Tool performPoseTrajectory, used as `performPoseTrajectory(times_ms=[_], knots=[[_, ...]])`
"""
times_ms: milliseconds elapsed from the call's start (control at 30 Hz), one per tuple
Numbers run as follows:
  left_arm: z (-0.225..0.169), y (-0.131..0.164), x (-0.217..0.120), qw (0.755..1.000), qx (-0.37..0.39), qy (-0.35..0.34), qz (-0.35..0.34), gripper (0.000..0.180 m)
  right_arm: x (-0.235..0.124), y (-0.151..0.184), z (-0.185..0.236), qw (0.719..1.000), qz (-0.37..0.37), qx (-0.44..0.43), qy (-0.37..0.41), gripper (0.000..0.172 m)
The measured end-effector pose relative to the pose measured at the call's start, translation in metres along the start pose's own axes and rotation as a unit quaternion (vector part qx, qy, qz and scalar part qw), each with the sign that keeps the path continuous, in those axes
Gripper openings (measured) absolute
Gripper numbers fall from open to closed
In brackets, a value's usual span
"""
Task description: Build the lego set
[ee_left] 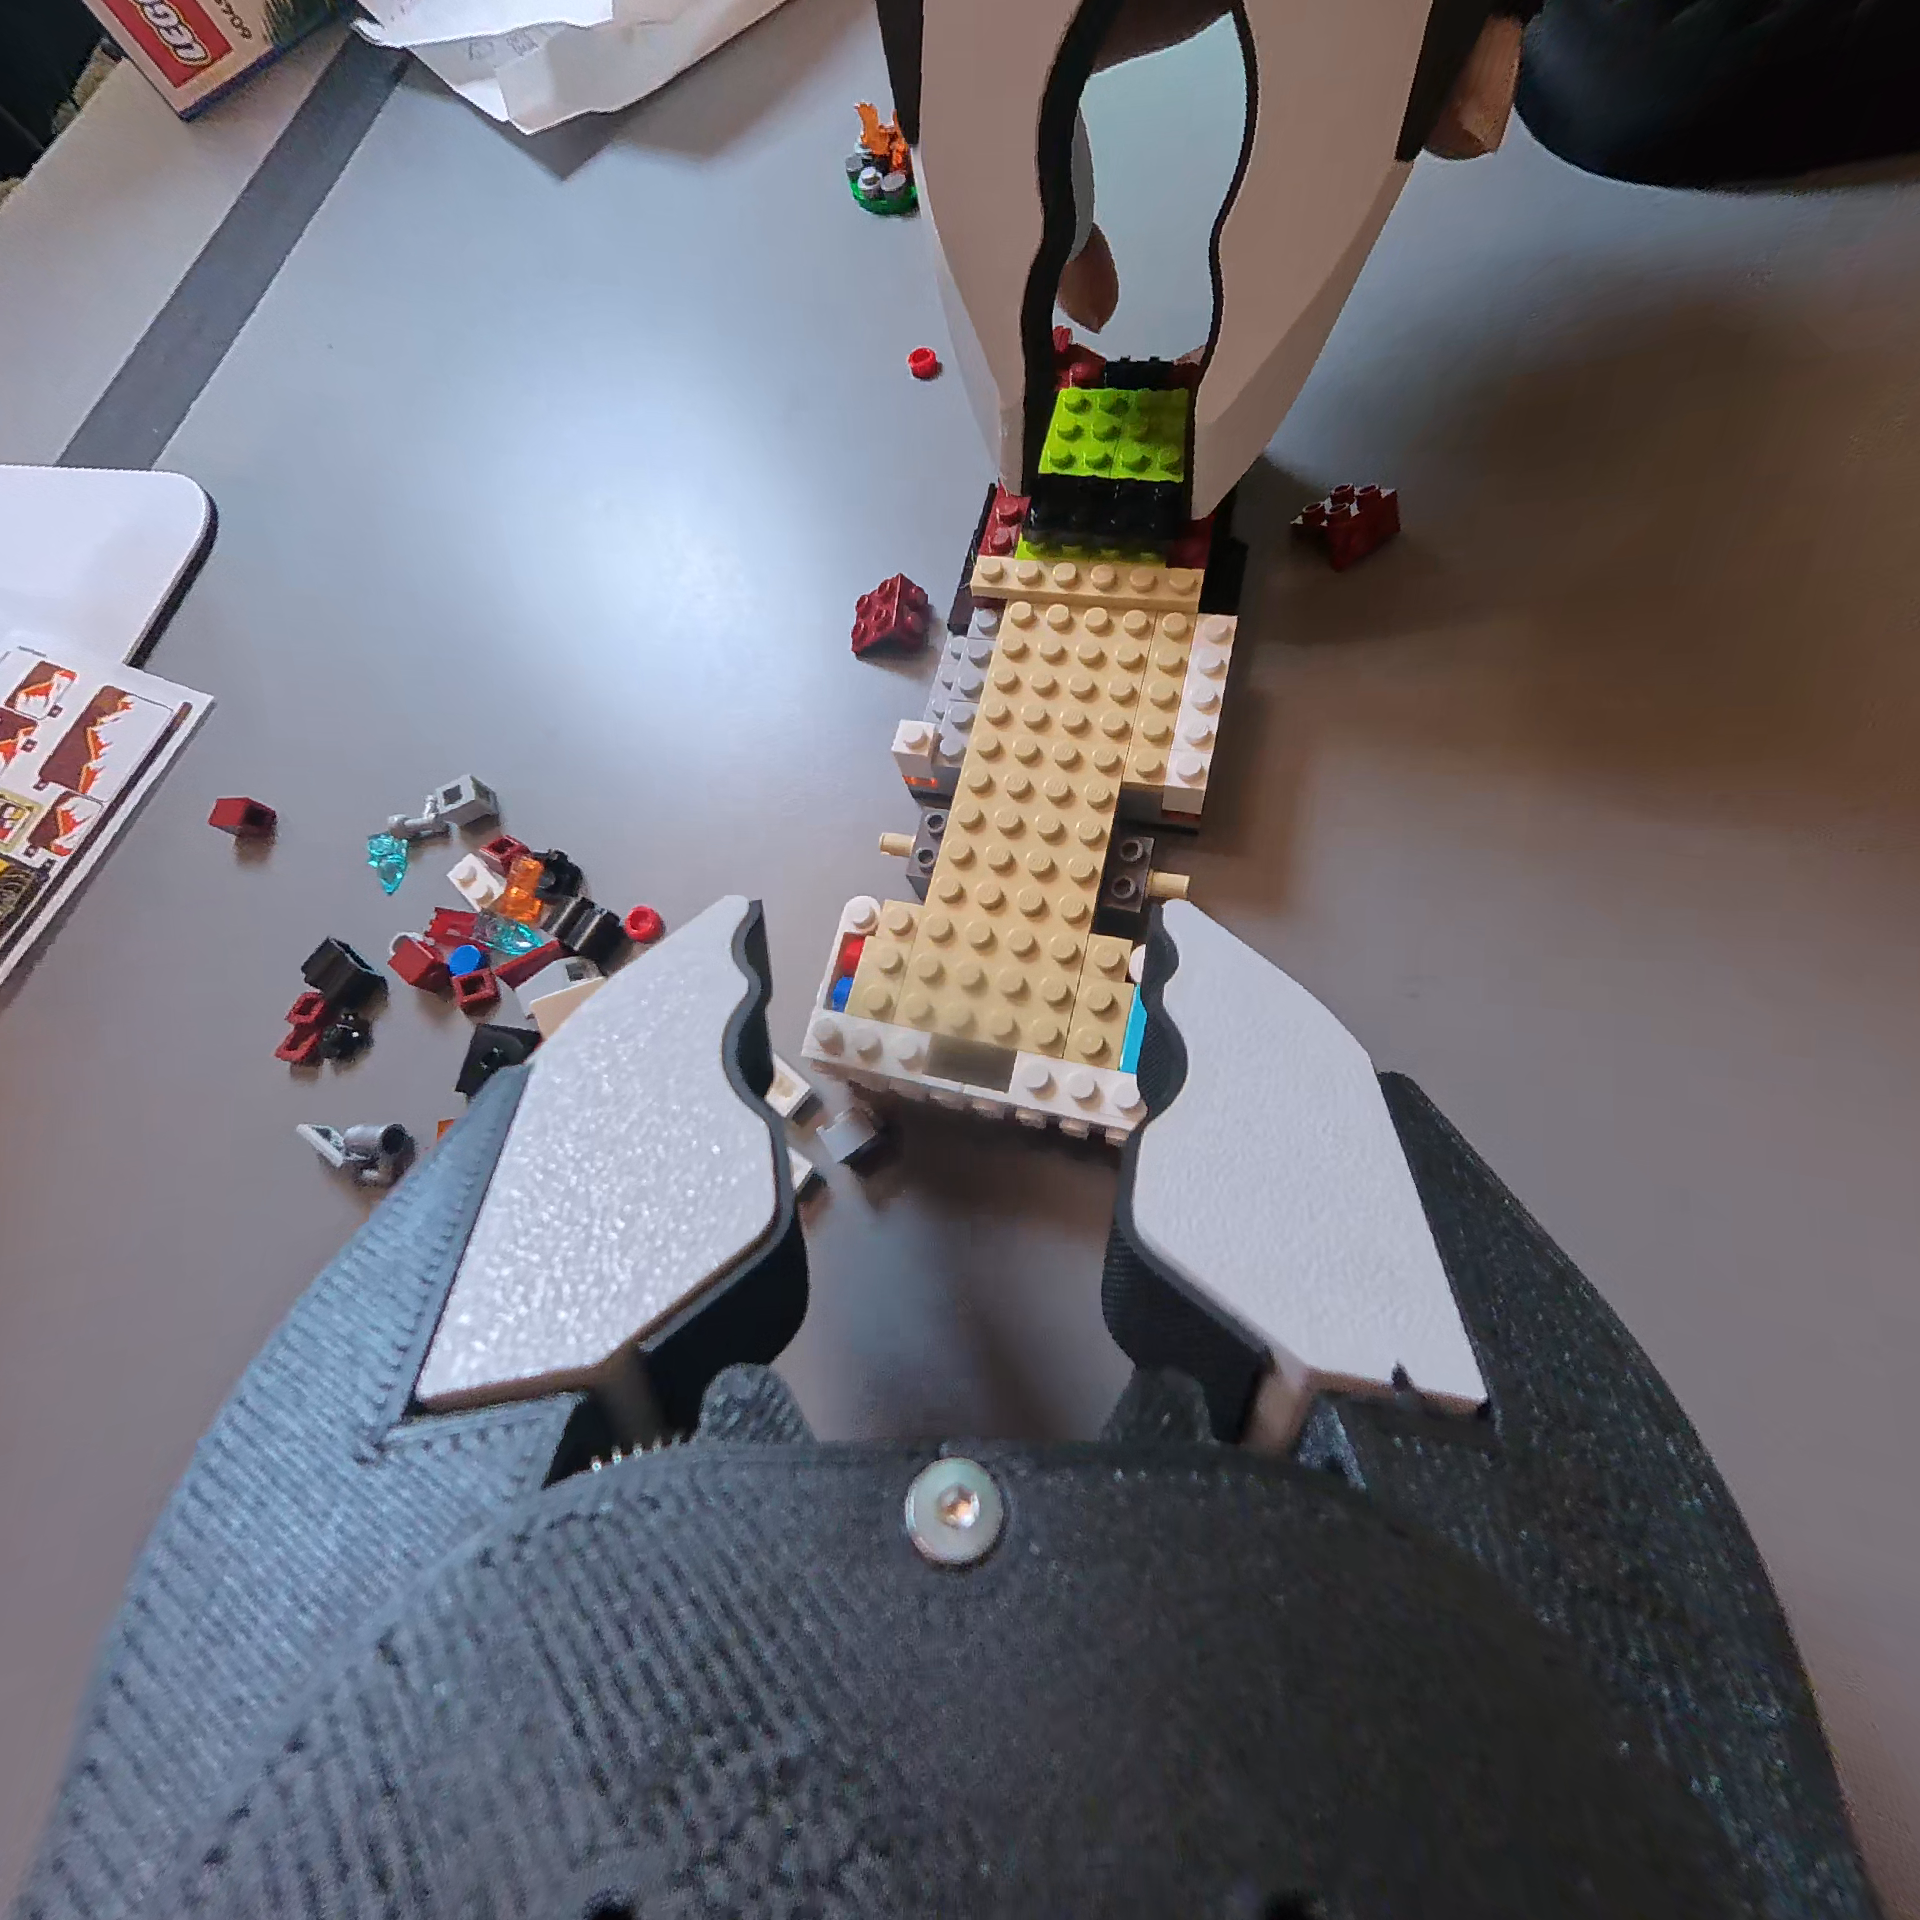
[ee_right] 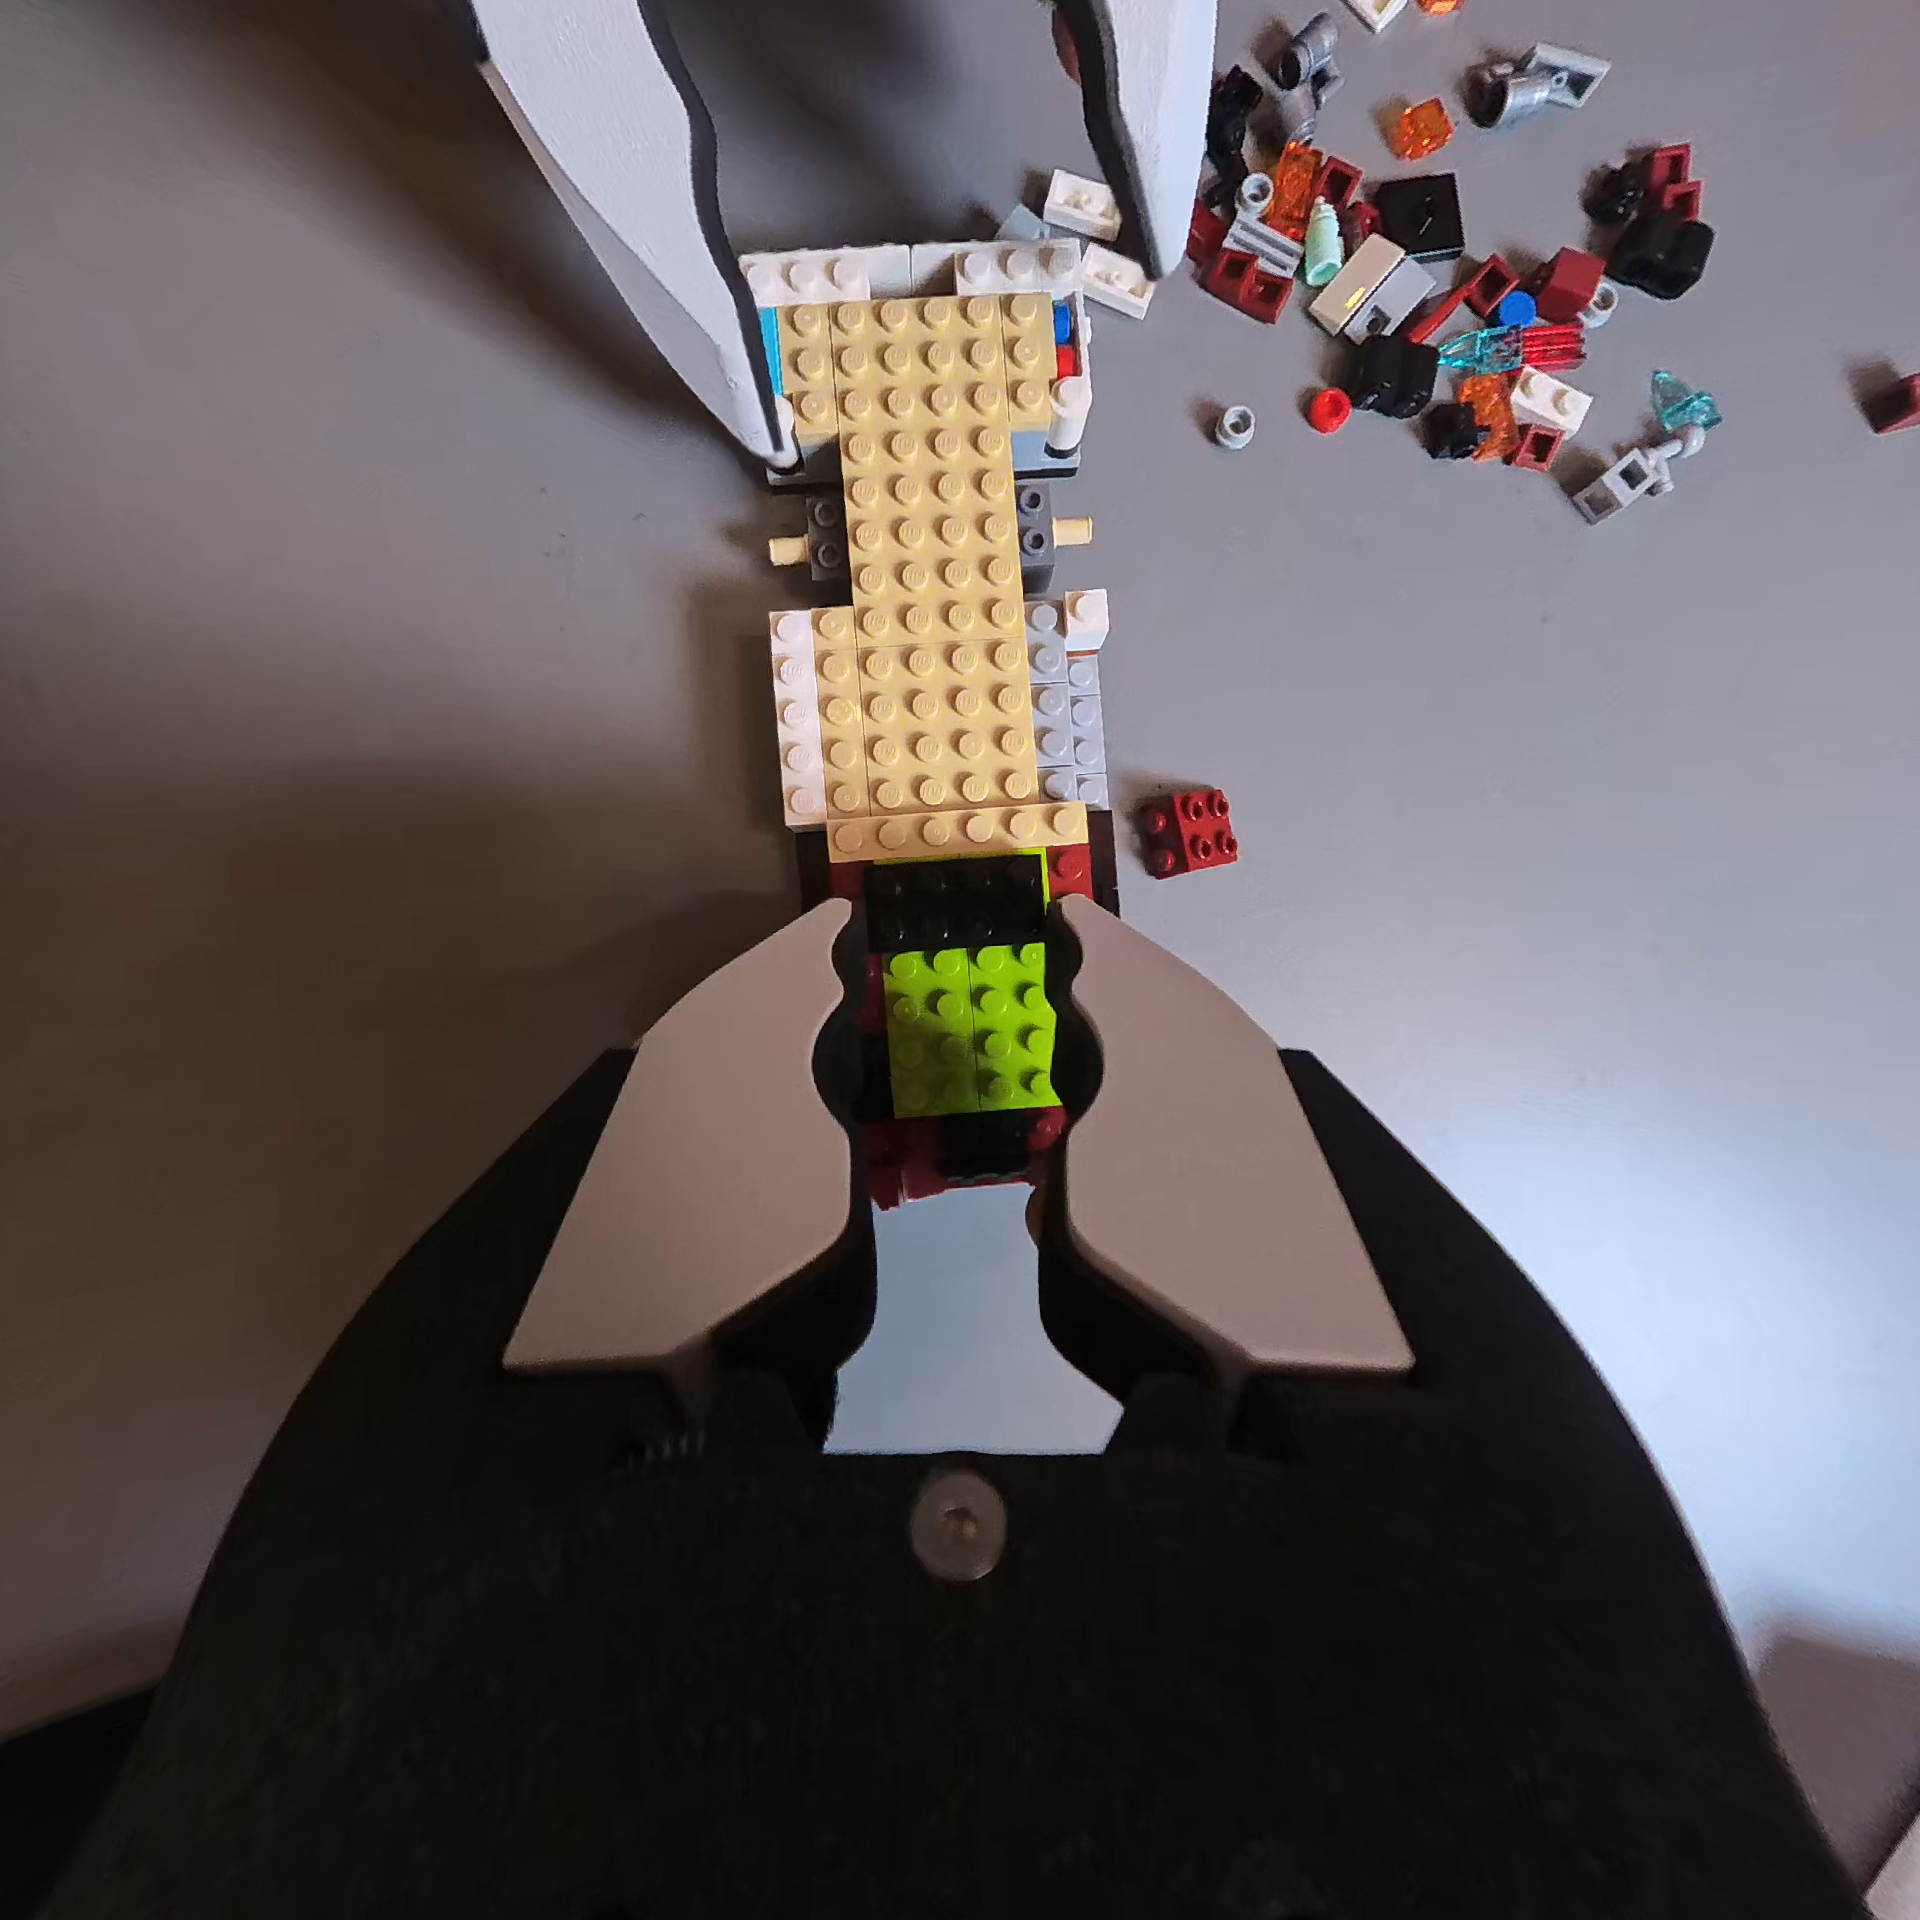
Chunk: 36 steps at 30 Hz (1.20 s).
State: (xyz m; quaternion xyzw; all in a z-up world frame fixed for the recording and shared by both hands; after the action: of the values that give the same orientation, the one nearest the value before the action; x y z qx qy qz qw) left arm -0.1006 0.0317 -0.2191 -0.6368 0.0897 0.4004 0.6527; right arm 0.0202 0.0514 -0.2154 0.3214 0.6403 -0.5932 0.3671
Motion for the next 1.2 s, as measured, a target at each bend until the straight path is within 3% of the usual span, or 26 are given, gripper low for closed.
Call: performPoseTrajectory(times_ms=[600,867,1200], knots=[[-0.0017,0.0030,-0.0001,1.000,-0.010,0.012,0.003,0.071,-0.0037,-0.0015,-0.0004,1.000,-0.003,-0.009,-0.010,0.035],[-0.0049,0.0037,0.0041,1.000,-0.008,0.015,0.005,0.069,-0.0041,-0.0083,-0.0042,1.000,-0.006,-0.010,-0.009,0.006],[-0.0045,0.0043,0.0042,1.000,-0.011,0.015,0.007,0.069,0.0003,-0.0057,-0.0032,0.999,0.019,-0.011,-0.025,0.009]])
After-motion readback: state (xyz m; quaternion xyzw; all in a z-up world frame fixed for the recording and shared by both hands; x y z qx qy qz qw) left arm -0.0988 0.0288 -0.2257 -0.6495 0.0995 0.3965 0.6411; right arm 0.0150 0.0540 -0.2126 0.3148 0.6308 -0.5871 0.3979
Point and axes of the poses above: each gripper's, where its closed fingertips meet, x out along the fingers, y out of its underside, z = x × y across the jaws, the point moved 3 cm from there along -x, back along the fingers, and after that the axes turned 1 degree about z, right-handed, at the moved point
